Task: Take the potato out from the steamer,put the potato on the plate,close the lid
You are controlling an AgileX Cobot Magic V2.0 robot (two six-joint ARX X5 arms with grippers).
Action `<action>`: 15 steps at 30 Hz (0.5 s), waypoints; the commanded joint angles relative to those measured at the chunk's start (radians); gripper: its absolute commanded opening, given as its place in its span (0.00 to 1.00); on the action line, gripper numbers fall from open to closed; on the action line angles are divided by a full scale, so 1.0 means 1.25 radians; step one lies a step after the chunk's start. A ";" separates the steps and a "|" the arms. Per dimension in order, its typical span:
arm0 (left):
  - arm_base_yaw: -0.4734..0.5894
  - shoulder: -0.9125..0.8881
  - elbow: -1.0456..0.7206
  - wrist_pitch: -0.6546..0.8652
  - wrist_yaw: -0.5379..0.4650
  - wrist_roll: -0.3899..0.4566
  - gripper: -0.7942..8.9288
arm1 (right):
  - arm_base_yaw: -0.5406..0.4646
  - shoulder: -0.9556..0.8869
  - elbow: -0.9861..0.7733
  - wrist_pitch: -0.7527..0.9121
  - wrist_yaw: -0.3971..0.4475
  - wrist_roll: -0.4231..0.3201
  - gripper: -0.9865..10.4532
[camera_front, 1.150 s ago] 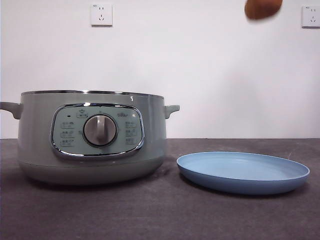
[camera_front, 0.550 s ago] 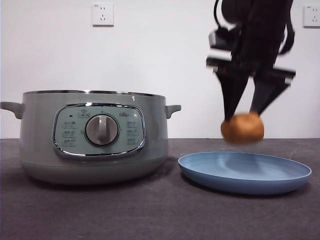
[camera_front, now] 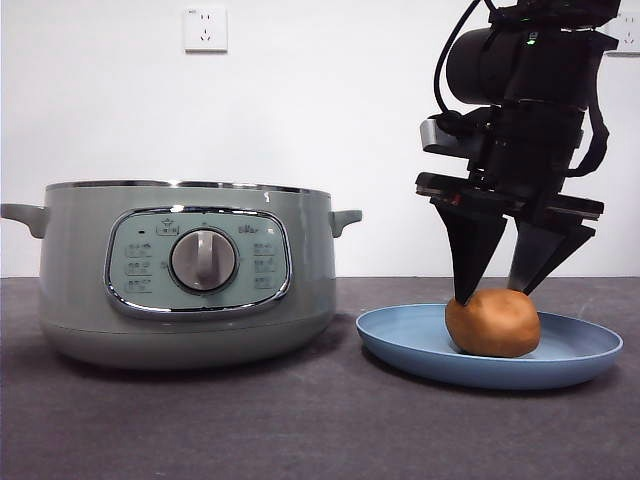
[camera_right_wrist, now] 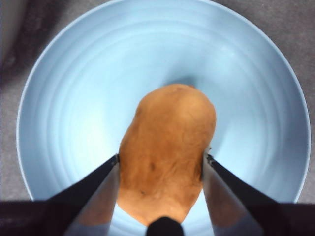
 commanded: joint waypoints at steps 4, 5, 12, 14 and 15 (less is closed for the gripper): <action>-0.001 -0.009 0.007 -0.018 -0.001 0.004 0.07 | 0.000 -0.029 -0.007 -0.001 0.002 0.007 0.53; -0.001 -0.009 0.007 -0.018 0.000 0.004 0.07 | 0.000 -0.044 -0.001 -0.001 0.002 0.007 0.53; 0.001 -0.009 0.006 0.006 0.071 0.009 0.07 | 0.000 -0.201 0.059 -0.010 0.002 0.008 0.53; 0.010 -0.008 0.005 0.010 0.120 0.011 0.07 | 0.000 -0.257 0.073 -0.016 0.002 0.008 0.53; 0.013 -0.005 0.000 0.015 0.137 0.011 0.07 | 0.000 -0.286 0.079 -0.017 0.002 0.008 0.53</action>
